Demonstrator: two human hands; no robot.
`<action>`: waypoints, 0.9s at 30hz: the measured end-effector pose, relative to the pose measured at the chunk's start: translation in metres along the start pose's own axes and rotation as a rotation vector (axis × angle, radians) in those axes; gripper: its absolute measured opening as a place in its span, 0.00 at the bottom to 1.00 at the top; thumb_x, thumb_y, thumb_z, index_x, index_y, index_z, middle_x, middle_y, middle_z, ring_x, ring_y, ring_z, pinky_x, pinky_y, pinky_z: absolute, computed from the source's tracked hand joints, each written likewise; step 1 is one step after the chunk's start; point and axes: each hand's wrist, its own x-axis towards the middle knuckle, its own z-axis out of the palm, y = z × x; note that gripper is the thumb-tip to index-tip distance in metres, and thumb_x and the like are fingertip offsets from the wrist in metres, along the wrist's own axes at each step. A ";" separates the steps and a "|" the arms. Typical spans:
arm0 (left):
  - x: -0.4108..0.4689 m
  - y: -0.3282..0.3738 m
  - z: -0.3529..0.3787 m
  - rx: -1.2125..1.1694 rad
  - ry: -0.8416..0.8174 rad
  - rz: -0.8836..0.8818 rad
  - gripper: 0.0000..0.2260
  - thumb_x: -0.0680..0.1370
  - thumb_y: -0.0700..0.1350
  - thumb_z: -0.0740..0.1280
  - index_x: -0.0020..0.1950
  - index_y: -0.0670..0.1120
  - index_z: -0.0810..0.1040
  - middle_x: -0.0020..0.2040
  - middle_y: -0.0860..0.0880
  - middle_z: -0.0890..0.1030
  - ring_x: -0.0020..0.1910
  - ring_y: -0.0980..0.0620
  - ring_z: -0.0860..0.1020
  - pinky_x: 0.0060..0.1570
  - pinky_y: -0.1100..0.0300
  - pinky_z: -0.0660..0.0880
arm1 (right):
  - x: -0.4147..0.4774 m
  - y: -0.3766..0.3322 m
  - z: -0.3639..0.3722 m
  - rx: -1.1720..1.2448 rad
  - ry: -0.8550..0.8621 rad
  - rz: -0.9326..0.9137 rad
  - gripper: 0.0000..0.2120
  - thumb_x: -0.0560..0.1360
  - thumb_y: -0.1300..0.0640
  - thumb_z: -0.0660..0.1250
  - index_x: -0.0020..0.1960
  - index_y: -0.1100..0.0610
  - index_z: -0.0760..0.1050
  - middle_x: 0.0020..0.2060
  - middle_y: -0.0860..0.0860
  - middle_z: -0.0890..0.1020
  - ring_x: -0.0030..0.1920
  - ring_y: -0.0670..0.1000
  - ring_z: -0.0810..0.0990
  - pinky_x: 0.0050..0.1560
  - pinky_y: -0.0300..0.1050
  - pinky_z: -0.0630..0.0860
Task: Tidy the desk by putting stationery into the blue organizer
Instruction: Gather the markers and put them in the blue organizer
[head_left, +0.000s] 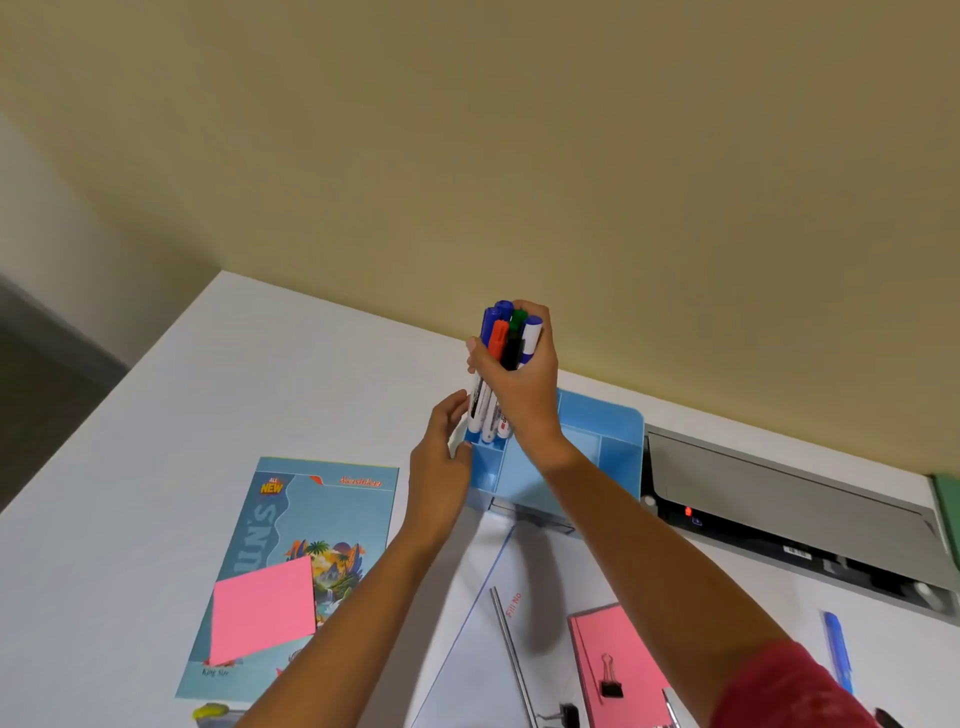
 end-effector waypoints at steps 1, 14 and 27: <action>0.000 0.000 0.001 0.006 0.000 0.013 0.25 0.78 0.32 0.59 0.70 0.53 0.67 0.65 0.58 0.73 0.60 0.65 0.73 0.56 0.75 0.69 | 0.000 0.001 -0.001 -0.009 -0.014 -0.012 0.23 0.68 0.56 0.75 0.58 0.51 0.68 0.47 0.57 0.80 0.45 0.61 0.82 0.47 0.60 0.81; 0.002 -0.002 0.007 0.016 0.078 0.067 0.21 0.79 0.40 0.65 0.61 0.65 0.68 0.56 0.70 0.73 0.54 0.75 0.73 0.49 0.82 0.67 | -0.012 0.007 0.001 0.020 -0.112 -0.049 0.25 0.66 0.58 0.77 0.57 0.49 0.68 0.42 0.48 0.79 0.42 0.53 0.81 0.46 0.48 0.82; 0.004 -0.006 0.009 0.024 0.079 0.146 0.22 0.76 0.32 0.64 0.58 0.59 0.73 0.55 0.54 0.78 0.55 0.59 0.77 0.54 0.70 0.74 | -0.045 0.028 -0.016 -0.037 -0.196 0.023 0.18 0.68 0.64 0.75 0.53 0.56 0.71 0.43 0.47 0.79 0.44 0.45 0.79 0.46 0.38 0.78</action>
